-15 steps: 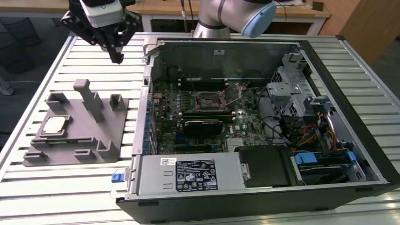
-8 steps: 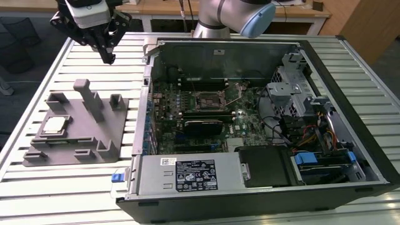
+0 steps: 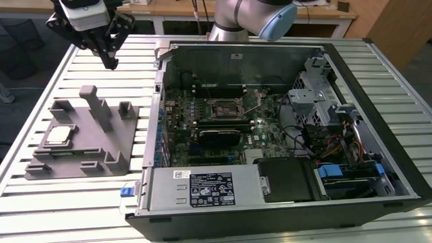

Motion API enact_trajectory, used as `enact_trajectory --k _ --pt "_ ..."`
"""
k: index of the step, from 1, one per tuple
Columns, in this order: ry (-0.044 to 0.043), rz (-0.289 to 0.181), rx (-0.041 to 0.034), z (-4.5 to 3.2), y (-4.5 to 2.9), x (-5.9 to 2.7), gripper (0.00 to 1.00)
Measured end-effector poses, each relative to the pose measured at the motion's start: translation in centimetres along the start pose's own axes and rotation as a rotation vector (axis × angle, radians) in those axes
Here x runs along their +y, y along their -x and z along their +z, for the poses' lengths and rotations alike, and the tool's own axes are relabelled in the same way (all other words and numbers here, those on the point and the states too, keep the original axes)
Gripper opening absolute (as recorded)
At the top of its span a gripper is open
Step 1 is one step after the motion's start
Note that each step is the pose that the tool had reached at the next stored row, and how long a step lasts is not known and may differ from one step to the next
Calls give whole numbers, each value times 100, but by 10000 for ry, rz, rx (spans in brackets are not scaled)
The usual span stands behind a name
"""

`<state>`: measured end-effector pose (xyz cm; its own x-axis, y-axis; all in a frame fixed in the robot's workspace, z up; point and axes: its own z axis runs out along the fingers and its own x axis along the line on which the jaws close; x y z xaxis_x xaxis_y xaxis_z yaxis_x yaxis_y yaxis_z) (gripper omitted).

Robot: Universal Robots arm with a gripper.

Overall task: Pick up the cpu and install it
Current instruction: 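Reach for the cpu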

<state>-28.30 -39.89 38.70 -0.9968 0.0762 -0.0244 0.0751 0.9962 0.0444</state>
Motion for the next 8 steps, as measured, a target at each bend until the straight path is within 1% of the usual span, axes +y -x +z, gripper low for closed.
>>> enact_trajectory --k 4,8 --pt "0 1 0 1 -71 -5 11" --pt "0 0 0 1 -197 -15 11"
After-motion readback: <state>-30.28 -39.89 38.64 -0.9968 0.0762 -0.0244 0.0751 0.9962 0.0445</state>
